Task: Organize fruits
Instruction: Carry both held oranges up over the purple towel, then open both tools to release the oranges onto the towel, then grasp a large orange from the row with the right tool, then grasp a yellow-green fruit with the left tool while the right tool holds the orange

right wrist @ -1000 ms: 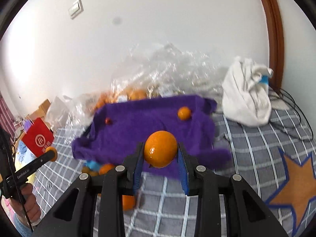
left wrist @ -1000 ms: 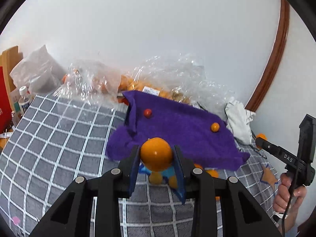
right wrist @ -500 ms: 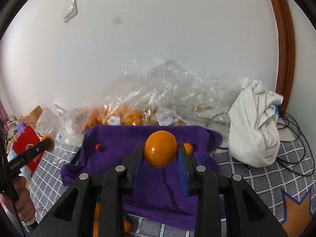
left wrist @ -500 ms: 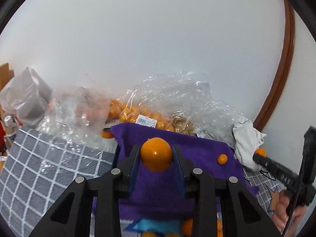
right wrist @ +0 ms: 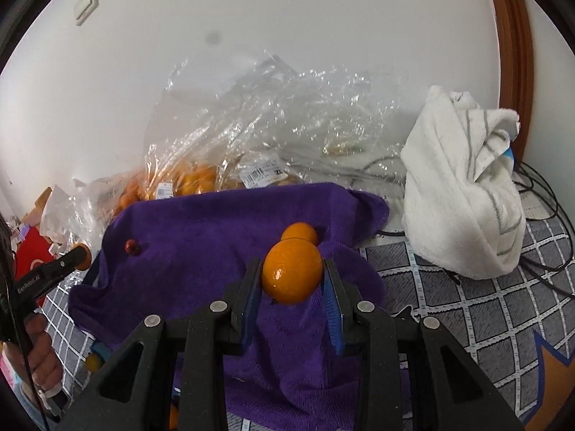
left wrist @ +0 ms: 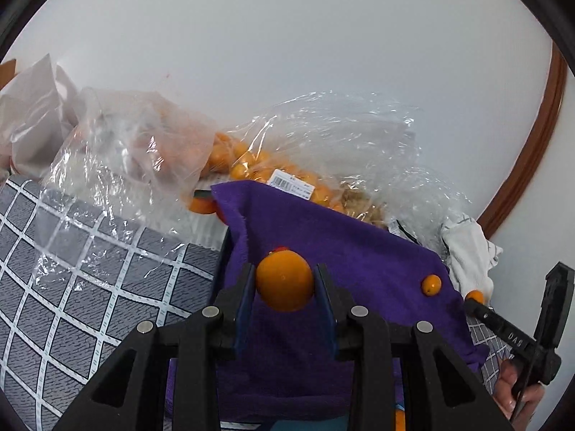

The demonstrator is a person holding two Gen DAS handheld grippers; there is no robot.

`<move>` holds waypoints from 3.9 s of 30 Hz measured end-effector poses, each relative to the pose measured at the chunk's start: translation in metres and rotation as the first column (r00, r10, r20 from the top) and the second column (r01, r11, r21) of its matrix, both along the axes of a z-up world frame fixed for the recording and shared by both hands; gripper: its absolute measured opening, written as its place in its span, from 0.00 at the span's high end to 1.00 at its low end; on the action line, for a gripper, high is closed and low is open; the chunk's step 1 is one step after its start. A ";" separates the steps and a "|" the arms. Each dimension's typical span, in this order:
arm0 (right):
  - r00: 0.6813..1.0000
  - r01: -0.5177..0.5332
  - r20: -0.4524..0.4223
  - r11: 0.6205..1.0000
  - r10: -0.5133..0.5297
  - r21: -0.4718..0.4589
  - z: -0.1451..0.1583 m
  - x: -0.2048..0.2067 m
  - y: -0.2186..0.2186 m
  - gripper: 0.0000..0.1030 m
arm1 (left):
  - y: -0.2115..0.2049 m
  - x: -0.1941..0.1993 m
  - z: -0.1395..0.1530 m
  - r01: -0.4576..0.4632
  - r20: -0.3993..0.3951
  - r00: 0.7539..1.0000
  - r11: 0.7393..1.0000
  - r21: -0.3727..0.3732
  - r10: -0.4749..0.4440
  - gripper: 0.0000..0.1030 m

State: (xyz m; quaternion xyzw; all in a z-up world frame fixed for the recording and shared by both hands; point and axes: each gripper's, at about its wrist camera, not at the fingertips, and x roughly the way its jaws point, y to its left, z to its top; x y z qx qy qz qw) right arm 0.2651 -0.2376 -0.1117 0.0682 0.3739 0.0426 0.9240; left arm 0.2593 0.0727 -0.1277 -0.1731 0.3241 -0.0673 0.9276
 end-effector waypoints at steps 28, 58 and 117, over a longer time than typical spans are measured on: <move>0.999 -0.039 -0.023 0.990 0.036 -0.133 -0.019 0.001 0.038 0.40 | -0.031 0.013 -0.026 0.048 -0.102 0.994 0.984 0.169 -0.031 0.69; 0.999 -0.021 0.038 0.992 0.026 -0.122 0.051 -0.068 0.053 0.40 | -0.019 -0.033 0.031 -0.056 0.027 0.998 0.974 0.220 0.051 0.58; 0.991 -0.077 -0.111 0.996 0.073 -0.035 -0.042 -0.147 0.031 0.59 | -0.046 -0.098 -0.043 0.115 -0.169 0.983 0.969 0.221 -0.078 0.77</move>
